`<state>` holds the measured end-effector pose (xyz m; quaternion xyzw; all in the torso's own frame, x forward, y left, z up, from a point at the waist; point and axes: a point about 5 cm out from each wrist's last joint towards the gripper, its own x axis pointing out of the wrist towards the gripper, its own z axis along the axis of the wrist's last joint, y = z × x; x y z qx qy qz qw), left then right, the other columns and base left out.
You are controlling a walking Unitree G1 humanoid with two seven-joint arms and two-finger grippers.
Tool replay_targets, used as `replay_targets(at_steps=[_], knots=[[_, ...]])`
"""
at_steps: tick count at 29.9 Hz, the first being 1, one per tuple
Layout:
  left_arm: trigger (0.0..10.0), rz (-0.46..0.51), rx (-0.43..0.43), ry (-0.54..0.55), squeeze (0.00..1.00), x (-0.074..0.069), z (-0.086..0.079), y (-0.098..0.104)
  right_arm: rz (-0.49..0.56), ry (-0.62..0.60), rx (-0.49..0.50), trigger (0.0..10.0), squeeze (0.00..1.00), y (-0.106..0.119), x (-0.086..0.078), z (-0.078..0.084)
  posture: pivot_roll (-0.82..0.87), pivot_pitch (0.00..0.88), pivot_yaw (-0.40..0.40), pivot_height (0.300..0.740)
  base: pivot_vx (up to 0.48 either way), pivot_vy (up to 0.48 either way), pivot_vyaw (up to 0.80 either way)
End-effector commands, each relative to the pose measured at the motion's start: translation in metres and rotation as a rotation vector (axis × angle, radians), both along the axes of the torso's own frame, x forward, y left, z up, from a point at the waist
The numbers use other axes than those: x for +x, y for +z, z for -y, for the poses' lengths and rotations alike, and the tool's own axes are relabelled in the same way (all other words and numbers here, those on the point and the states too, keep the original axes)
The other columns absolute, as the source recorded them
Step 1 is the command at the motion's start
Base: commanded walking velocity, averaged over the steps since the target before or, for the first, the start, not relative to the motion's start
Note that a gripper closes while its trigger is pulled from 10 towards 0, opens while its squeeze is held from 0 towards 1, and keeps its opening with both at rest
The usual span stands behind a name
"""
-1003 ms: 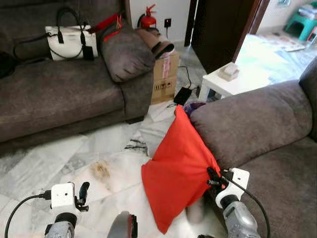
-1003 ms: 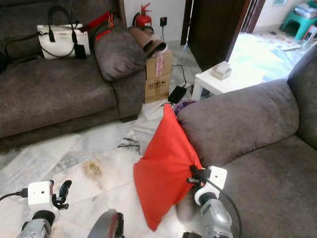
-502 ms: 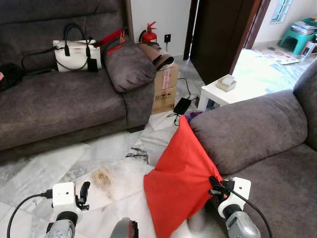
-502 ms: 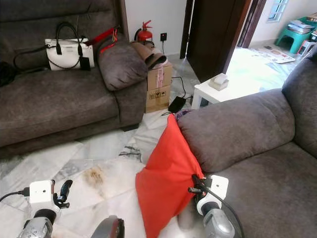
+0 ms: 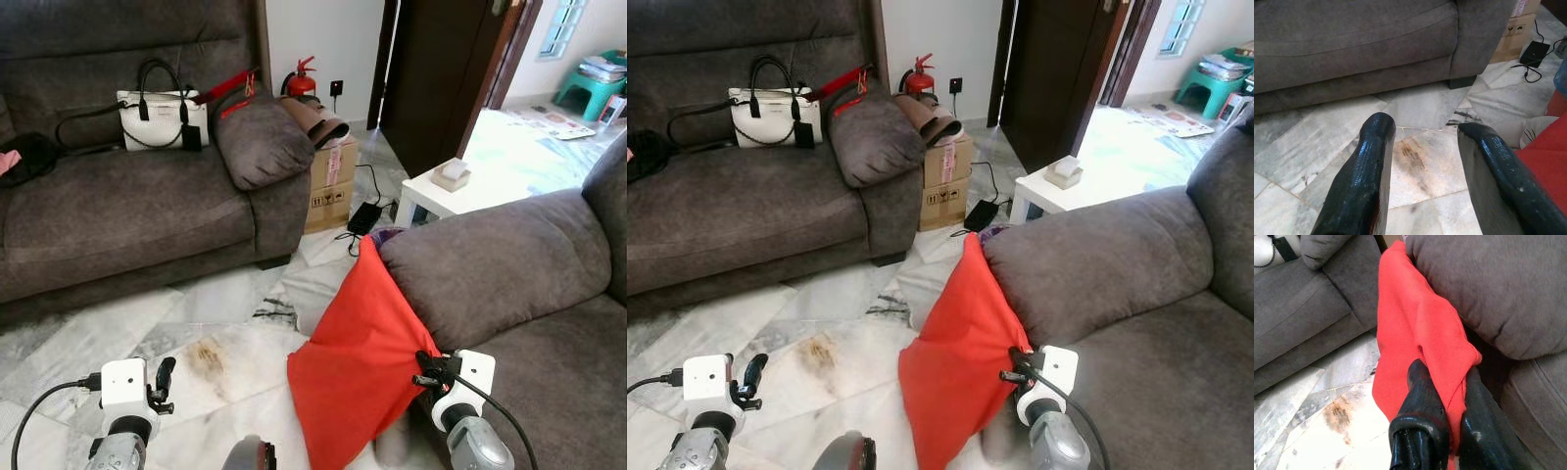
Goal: Move the pillow to the sofa from floor
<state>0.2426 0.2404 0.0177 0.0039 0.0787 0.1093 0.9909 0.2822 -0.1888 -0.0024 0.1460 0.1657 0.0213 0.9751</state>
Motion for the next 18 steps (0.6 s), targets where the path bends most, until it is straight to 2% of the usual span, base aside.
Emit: replay_targets(at_steps=[1,6,9,18], knots=[[10.0,0.017,-0.006,0.017,0.00,0.003,-0.001,0.002,0.074,-0.006,-0.021,10.0,0.00,0.017,0.015,0.006,0.21,0.034,-0.009,0.712,0.000,0.000,0.00],[10.0,0.031,-0.005,0.019,0.00,0.008,-0.001,0.005,0.086,0.007,-0.011,10.0,0.00,0.021,0.018,0.005,0.19,0.028,-0.012,0.740,0.000,0.000,0.00],[10.0,0.025,-0.004,0.009,0.00,0.008,0.001,0.004,0.086,0.061,0.006,10.0,0.00,0.021,0.019,0.000,0.18,0.021,-0.005,0.740,0.000,0.000,0.00],[10.0,0.022,0.008,-0.027,0.00,0.009,-0.002,0.006,0.092,0.099,0.013,10.0,0.00,0.018,0.016,-0.007,0.18,0.014,0.016,0.740,0.000,0.000,0.00]])
